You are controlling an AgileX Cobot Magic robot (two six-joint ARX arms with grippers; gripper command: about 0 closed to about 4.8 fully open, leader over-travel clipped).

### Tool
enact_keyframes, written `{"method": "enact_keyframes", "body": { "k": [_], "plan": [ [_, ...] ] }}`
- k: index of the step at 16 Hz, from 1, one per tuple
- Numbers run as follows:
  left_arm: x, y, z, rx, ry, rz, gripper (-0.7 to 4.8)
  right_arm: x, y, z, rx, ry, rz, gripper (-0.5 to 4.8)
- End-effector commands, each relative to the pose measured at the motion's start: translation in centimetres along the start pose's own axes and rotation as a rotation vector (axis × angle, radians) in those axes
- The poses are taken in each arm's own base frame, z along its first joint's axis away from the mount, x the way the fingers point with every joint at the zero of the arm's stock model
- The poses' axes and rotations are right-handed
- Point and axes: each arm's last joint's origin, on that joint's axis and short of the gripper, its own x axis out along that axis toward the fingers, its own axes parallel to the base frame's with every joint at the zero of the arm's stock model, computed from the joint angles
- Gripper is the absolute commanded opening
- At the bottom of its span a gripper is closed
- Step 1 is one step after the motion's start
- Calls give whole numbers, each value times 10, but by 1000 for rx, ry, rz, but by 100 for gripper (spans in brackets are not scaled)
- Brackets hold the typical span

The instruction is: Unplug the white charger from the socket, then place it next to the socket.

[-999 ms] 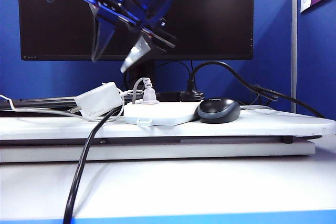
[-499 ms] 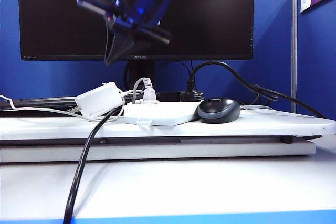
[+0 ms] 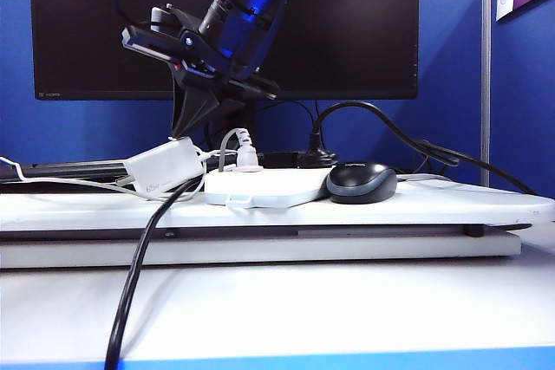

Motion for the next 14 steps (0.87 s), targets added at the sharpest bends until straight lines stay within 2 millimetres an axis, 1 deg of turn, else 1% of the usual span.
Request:
{"method": "enact_keyframes", "body": {
  "k": [1, 2, 4, 6, 8, 10, 11, 12, 14],
  "plan": [
    [-8, 2, 5, -18, -51, -7, -5, -16, 4, 13, -21, -63, 8, -6],
    [-16, 5, 9, -32, -94, -11, -5, -28, 6, 18, -62, -95, 10, -6],
    [-27, 8, 14, -21, -155, -15, -5, -52, 8, 27, -85, -149, 12, -6],
    [-40, 12, 16, -19, -193, -20, -5, -89, 9, 37, -94, -231, 10, -6],
    [-53, 17, 18, -34, -234, -25, -5, -128, 13, 44, -102, -318, 15, -6],
    [-68, 22, 18, -45, -273, -52, -5, -174, 20, 48, -115, -420, 25, -6],
    [-81, 26, 16, -45, -290, -81, -5, -213, 26, 48, -132, -501, 33, -6],
    [-93, 30, 12, -42, -290, -82, -5, -247, 29, 44, -139, -563, 40, -6],
    [-112, 37, 4, -40, -293, -99, -5, -294, 33, 31, -208, -628, 25, -6]
  ]
}}
